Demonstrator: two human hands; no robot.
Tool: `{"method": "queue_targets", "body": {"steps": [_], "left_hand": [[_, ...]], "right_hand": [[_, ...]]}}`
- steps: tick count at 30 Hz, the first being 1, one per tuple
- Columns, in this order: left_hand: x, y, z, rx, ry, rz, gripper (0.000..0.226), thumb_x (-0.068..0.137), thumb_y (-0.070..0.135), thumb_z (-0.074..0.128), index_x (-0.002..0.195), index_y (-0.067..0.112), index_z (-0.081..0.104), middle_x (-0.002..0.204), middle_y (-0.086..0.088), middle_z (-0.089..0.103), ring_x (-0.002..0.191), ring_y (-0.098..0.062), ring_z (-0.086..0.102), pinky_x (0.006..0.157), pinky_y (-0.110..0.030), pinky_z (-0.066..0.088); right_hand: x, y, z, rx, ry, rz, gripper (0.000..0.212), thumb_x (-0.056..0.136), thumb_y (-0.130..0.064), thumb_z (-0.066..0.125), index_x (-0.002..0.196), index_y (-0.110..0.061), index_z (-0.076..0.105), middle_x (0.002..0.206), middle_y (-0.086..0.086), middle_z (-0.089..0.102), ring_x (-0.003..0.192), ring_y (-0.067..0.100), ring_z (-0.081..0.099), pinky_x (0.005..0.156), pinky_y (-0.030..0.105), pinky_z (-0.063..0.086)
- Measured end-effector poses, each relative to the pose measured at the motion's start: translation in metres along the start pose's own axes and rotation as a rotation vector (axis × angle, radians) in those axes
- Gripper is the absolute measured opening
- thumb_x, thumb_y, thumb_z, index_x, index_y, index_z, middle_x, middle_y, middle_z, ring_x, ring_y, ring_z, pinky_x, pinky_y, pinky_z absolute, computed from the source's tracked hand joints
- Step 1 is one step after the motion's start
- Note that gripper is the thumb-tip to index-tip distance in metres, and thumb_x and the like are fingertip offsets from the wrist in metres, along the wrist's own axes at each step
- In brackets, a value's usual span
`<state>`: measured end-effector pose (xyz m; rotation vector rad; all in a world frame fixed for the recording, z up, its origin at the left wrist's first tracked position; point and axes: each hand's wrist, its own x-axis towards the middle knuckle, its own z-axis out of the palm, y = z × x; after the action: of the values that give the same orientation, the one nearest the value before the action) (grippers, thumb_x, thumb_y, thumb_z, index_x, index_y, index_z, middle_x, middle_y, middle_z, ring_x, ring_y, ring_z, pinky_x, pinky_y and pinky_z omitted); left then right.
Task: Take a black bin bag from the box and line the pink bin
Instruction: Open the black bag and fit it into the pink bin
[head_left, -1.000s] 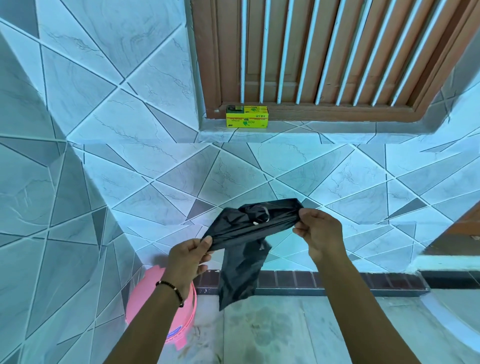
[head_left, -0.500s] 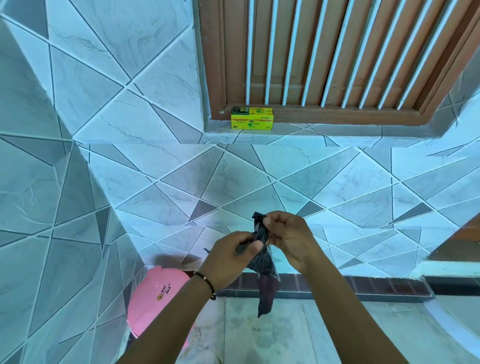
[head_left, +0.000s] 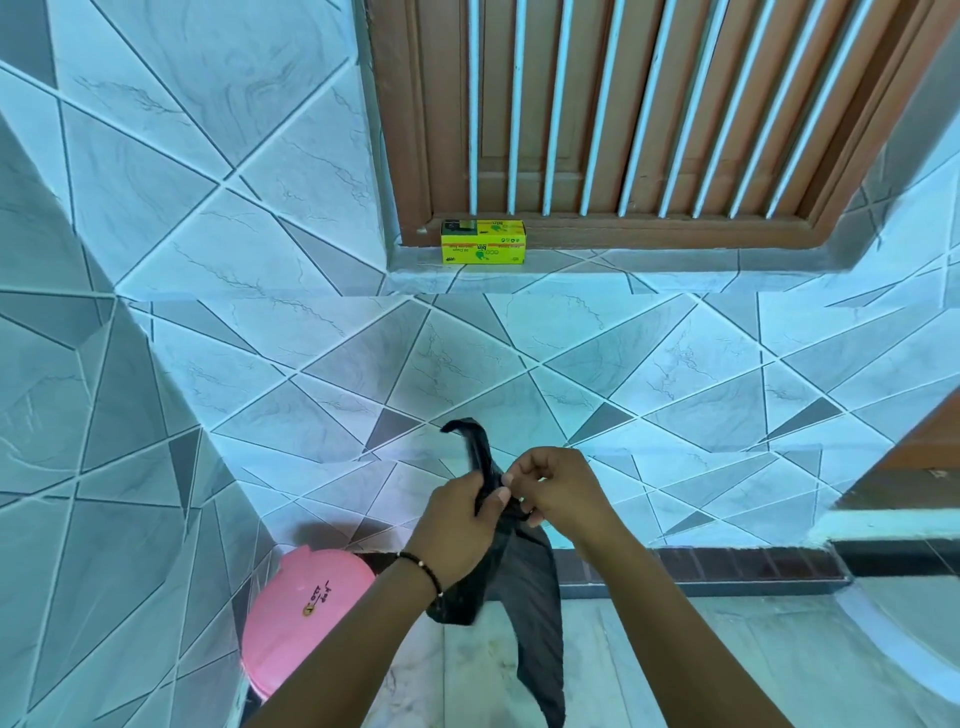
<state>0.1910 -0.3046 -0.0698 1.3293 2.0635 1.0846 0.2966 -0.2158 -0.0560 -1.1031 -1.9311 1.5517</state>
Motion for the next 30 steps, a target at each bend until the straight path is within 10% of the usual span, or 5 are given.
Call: {"method": "queue_targets", "body": {"steps": [4,8,13,22,30], "left_hand": [[0.002,-0.006,-0.001,-0.099,0.057,-0.041,0.028,0.093,0.023,0.048,0.069,0.010,0.055,0.063,-0.010,0.058,0.060,-0.016,0.048,0.061,-0.034,0.042],[0.000,-0.005,-0.004,-0.417,0.121,-0.137,0.020,0.079,0.011,0.068,0.061,0.019,0.064,0.048,0.014,0.063,0.048,0.003,0.052,0.054,-0.009,0.043],[0.000,-0.004,-0.002,-0.473,0.116,-0.103,0.024,0.071,0.008,0.075,0.053,0.019,0.063,0.049,0.009,0.064,0.048,-0.001,0.055,0.052,-0.010,0.043],[0.004,-0.018,-0.013,-0.825,0.174,-0.349,0.007,0.081,0.019,0.067,0.075,0.016,0.070,0.091,-0.013,0.071,0.092,-0.028,0.064,0.096,-0.041,0.048],[-0.001,-0.012,-0.010,-0.691,0.164,-0.254,0.021,0.069,0.006,0.076,0.059,0.012,0.058,0.060,-0.004,0.065,0.058,-0.015,0.057,0.065,-0.028,0.049]], "right_hand": [[0.003,0.003,-0.007,0.007,0.006,0.005,0.011,0.081,-0.010,0.067,0.071,-0.008,0.063,0.063,0.005,0.057,0.051,0.014,0.053,0.051,0.026,0.050],[0.000,0.000,-0.005,0.067,-0.020,-0.024,0.012,0.081,-0.018,0.070,0.075,-0.008,0.064,0.066,0.004,0.059,0.051,0.012,0.055,0.050,0.026,0.049],[-0.002,-0.003,0.007,0.070,-0.034,-0.065,0.016,0.079,-0.020,0.071,0.074,-0.006,0.066,0.057,0.000,0.059,0.047,0.014,0.052,0.044,0.024,0.046],[0.002,-0.001,-0.007,0.302,0.055,0.016,0.015,0.083,-0.011,0.067,0.074,-0.001,0.061,0.057,0.006,0.055,0.050,0.016,0.052,0.049,0.025,0.050],[-0.003,-0.009,0.011,0.190,-0.155,0.011,0.011,0.081,-0.017,0.070,0.081,-0.007,0.065,0.066,0.003,0.061,0.050,0.012,0.051,0.048,0.024,0.044]]}}
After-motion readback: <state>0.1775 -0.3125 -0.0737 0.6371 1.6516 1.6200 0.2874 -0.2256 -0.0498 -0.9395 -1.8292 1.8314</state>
